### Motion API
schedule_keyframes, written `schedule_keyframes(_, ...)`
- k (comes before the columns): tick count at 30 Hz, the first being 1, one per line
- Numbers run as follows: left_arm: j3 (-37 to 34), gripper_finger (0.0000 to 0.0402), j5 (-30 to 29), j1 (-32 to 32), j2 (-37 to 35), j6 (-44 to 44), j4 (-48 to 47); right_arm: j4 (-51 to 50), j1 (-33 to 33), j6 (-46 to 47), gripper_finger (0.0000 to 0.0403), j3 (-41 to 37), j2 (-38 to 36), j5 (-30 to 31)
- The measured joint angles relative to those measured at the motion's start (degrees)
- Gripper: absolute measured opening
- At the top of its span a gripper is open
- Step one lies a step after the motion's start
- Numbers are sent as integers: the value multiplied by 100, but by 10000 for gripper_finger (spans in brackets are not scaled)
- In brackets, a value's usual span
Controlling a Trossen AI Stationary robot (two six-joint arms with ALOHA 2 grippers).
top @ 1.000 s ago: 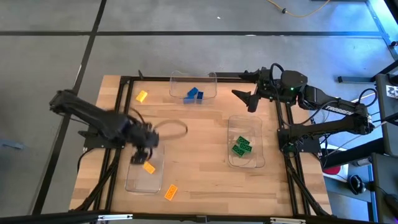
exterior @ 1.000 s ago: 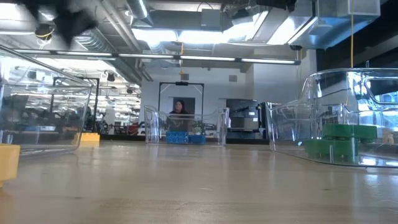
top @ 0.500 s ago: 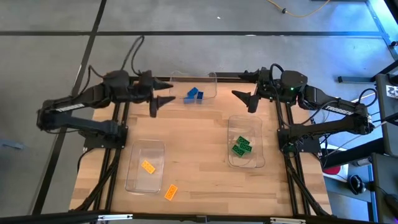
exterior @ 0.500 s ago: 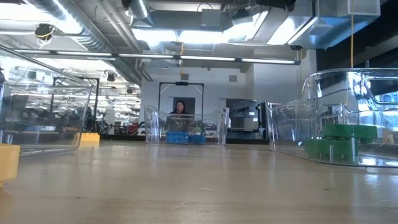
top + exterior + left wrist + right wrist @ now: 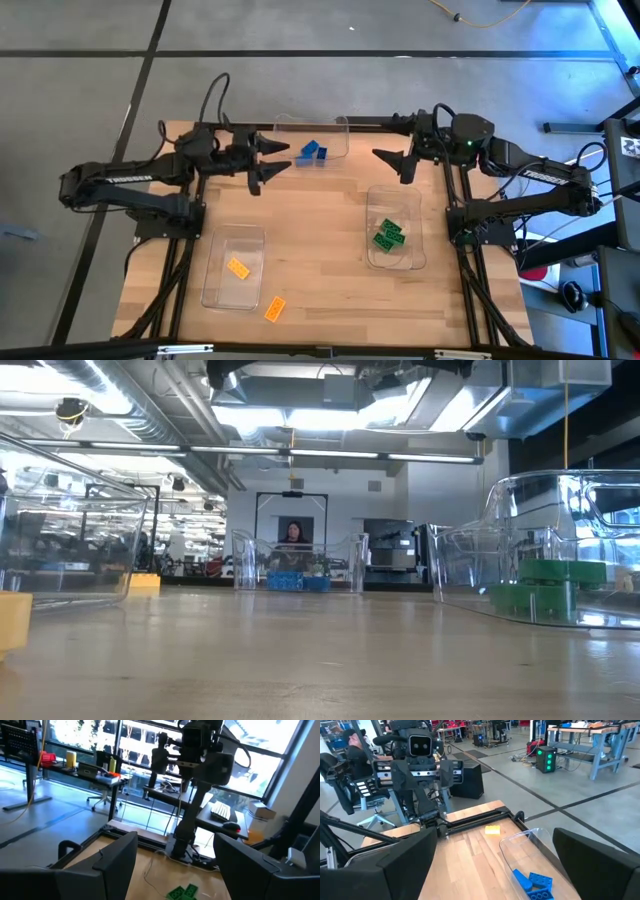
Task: Sort & place blocks by color
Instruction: Put the top yellow block into the bottom left transparent bin
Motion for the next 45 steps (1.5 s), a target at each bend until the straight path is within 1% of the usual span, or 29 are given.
schedule_keyframes(21,9,253,-90,-2,0,-37,35,0,-1,26,399,0,0,17)
schedule_keyframes(22,9,253,-149,-4,0,-50,33,0,-2,26,399,0,0,17)
schedule_keyframes(25,21,253,-573,108,0,-150,-98,0,-2,26,399,0,0,17)
schedule_keyframes(27,158,253,-823,380,0,-149,-634,0,-2,29,399,0,0,20)
schedule_keyframes(30,706,252,-1063,1088,65,-174,-2122,0,-1,147,399,0,0,20)
schedule_keyframes(33,1265,251,-1110,1961,415,-179,-3643,0,-1,151,399,0,0,20)
schedule_keyframes(36,1542,251,-1093,2800,856,-179,-4867,0,0,195,399,0,0,22)
schedule_keyframes(39,1494,251,-1111,3463,1352,-181,-5921,0,0,266,399,0,0,22)
schedule_keyframes(41,1301,251,-1161,3744,1687,-183,-6404,-2,-2,267,399,0,0,22)
schedule_keyframes(42,1174,251,-1242,3830,1826,-190,-6492,-3,-2,267,399,0,0,22)
schedule_keyframes(45,632,251,-1494,3978,2175,-294,-6347,-19,0,267,399,0,0,22)
